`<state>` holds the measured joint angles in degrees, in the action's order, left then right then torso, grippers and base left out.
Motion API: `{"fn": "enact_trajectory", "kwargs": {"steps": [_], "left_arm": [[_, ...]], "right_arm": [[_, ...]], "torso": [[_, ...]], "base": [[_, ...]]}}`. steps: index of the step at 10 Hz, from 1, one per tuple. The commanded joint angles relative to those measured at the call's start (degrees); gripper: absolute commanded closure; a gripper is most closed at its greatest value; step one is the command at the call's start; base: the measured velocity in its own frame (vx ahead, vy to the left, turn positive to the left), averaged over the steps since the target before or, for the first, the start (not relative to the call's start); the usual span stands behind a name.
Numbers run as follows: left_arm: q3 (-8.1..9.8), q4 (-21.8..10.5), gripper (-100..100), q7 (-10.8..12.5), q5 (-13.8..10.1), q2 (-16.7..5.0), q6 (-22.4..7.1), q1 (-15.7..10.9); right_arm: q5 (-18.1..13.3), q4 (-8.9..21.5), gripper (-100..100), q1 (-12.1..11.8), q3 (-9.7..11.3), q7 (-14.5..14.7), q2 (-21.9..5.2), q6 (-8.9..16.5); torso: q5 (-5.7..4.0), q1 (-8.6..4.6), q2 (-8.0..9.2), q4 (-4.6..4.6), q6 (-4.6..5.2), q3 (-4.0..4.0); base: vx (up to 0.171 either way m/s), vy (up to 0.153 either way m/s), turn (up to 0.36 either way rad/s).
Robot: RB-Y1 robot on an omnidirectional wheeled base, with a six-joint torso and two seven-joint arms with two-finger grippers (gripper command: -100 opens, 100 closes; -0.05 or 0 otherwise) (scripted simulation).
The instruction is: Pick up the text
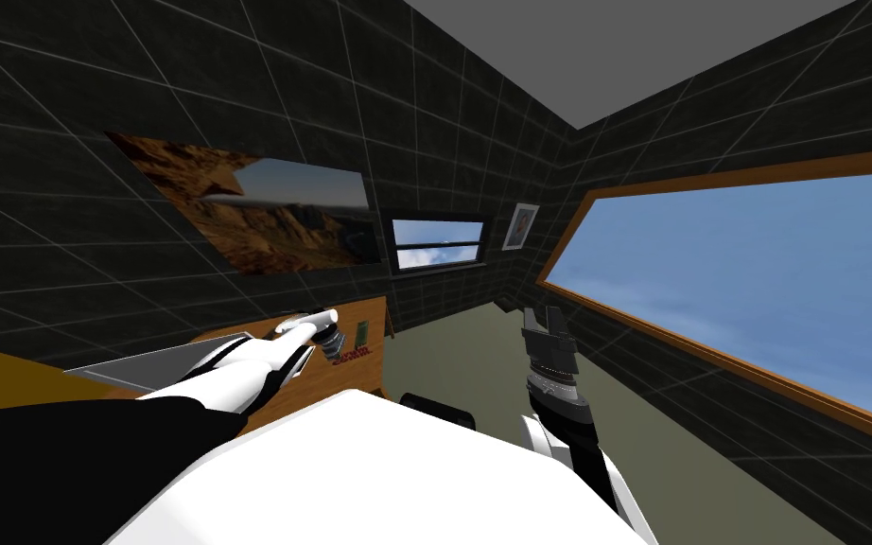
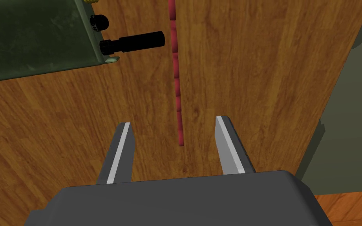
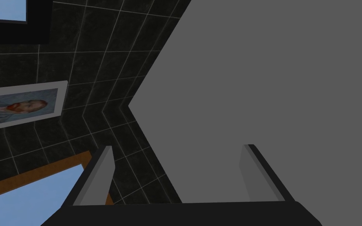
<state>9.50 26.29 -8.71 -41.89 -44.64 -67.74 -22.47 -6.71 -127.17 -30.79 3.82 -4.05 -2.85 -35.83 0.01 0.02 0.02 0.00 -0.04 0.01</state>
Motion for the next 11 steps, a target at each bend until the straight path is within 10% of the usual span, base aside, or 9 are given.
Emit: {"fn": "enact_trajectory", "kwargs": {"steps": [1, 4, 5, 6, 10, 11], "left_arm": [[0.0, 0.0, 100, 0.0, 0.0, 0.0, 0.0, 0.0], [-0.01, -0.08, 100, 0.03, -0.02, 0.04, -0.2, 0.05], [-0.01, -0.07, 0, 0.02, -0.02, 0.04, -0.21, 0.05], [-0.11, -0.56, 100, -0.69, -0.63, -1.65, -1.43, -1.0], [-0.18, -1.22, 100, -1.21, -0.9, -2.41, -1.89, -1.68], [-0.18, -1.14, 0, -1.15, -0.91, -2.43, -1.99, -1.67]], "right_arm": [[0.0, 0.0, 0, 0.0, 0.0, 0.0, 0.0, 0.0], [0.0, 0.0, 0, 0.0, 0.0, 0.0, 0.0, 0.0], [0.0, 0.0, 0, 0.0, 0.0, 0.0, 0.0, 0.0], [0.0, 0.0, 0, 0.0, 0.0, 0.0, 0.0, 0.0], [0.0, 0.0, 0, 0.0, 0.0, 0.0, 0.0, 0.0], [0.0, 0.0, 0, 0.0, 0.0, 0.0, 0.0, 0.0]], "torso": [[0.0, 0.0, 0.0, 0.0, 0.0, 0.0], [0.07, 0.15, -0.09, 0.0, 0.06, -0.04], [0.07, 0.16, -0.09, 0.0, 0.05, -0.05], [0.07, 0.16, -0.1, 0.0, 0.05, -0.05], [0.02, 0.05, -0.06, 0.02, 0.05, -0.02], [0.04, 0.11, -0.08, 0.01, 0.05, -0.04]], "base": [[-0.001, 0.0, 0.014], [0.0, 0.0, 0.0], [0.0, 0.0, 0.0], [-0.011, -0.037, -0.011], [-0.01, -0.028, 0.001], [0.0, 0.0, 0.0]]}}
